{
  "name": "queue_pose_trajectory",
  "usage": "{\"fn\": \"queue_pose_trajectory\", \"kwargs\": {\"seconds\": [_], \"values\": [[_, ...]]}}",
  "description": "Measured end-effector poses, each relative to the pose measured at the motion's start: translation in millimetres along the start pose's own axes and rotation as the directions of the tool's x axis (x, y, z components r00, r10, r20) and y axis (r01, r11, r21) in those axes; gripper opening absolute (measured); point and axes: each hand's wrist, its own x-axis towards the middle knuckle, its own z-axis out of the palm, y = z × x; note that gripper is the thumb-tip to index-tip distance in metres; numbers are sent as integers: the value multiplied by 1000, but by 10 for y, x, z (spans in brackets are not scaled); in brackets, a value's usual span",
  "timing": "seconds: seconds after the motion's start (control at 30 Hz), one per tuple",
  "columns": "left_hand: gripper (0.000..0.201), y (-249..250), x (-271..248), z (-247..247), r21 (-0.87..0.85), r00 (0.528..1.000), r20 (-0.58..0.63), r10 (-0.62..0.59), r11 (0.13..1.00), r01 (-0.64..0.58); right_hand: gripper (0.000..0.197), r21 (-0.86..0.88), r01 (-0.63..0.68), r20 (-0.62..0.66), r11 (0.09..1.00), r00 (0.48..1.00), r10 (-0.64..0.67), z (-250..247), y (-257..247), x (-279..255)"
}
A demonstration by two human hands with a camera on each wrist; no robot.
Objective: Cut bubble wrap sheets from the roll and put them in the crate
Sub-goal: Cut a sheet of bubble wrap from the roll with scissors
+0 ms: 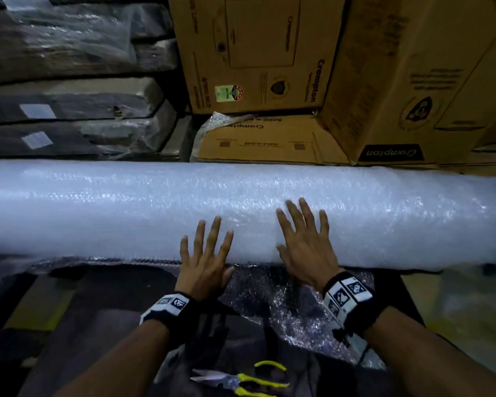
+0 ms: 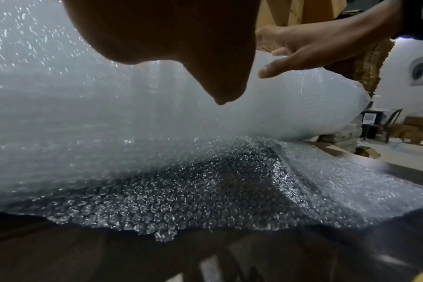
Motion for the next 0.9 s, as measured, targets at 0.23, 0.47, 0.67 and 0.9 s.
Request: {"fn": "queue_pose_trajectory", "kwargs": {"seconds": [0.23,0.47,0.67,0.9], "values": [[94,20,154,26,25,999,-19,-35,999,35,76,27,-17,-67,1000,998,19,98,64,1],[84,-89,-562,431,10,982,-45,181,983,-181,69,72,22,-6,997,1000,-22,564,33,-1075],[76,-99,-629,623,27,989,70,132,991,-134,99,-29,-15,316,999,949,23,913,-28,-1587],[85,101,-501,696,9,994,70,86,996,-87,80,0,-110,214,994,971,107,965,-86,-1507]]}}
